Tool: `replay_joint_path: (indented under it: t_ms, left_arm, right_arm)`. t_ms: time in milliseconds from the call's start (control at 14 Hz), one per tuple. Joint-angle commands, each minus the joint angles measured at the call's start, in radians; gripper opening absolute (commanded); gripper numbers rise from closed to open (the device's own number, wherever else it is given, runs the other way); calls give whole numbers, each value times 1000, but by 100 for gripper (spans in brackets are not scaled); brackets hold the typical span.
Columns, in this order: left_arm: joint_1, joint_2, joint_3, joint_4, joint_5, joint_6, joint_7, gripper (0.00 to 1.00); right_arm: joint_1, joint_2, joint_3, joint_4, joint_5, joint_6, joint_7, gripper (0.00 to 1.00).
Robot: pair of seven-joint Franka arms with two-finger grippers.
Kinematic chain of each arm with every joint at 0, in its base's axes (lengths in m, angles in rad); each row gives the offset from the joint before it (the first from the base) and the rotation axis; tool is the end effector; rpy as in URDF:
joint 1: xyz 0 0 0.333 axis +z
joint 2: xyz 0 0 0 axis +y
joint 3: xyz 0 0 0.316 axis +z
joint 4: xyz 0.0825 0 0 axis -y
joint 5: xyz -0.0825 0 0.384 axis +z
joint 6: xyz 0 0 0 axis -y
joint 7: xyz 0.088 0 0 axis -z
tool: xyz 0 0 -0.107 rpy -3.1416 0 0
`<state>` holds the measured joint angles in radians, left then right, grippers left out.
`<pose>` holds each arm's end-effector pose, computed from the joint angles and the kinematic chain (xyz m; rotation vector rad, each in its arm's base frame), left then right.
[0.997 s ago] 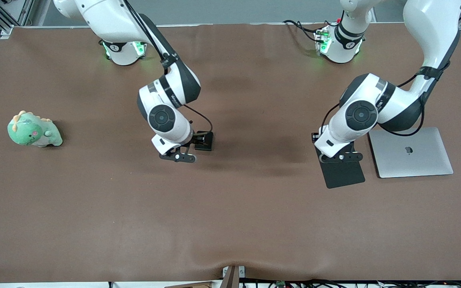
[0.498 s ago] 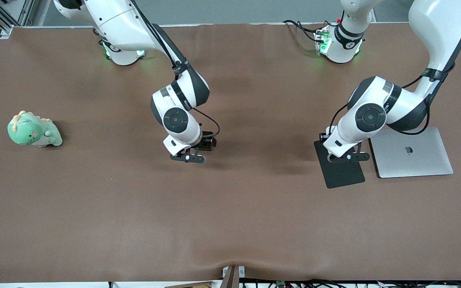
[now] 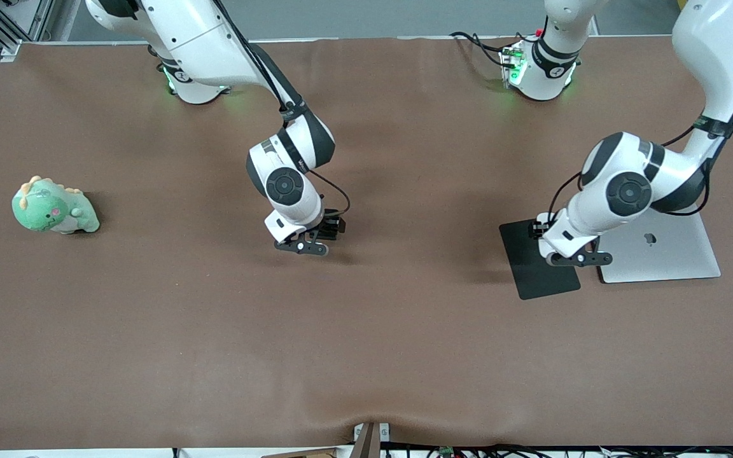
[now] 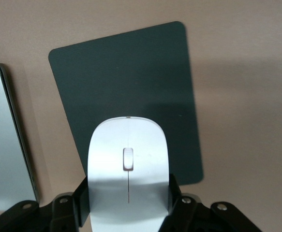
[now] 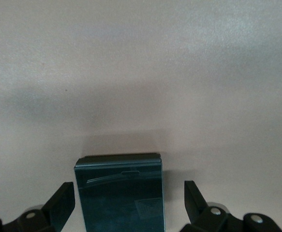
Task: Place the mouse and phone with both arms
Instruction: 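Lower the mouse onto the pad while the right gripper lifts the phone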
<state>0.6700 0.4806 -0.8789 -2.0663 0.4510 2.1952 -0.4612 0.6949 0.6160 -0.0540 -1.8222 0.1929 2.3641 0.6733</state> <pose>0.5617 -0.0948 0.2630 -3.1153 0.0223 0.2041 0.5115 0.3869 0.1911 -3.0911 0.2574 0.1813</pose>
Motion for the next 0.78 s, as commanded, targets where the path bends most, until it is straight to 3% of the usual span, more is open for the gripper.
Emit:
replay_joint_path:
  t_ms: [0,712]
  left_arm:
    - [26,27,-12,-15,31,47,7,0]
    - [43,145,55,-28,54,192,4,0]
  right_arm:
    - [21,2,-6,-6,22,14,38,100]
    - [46,31,-4,-14,76,41,57,100]
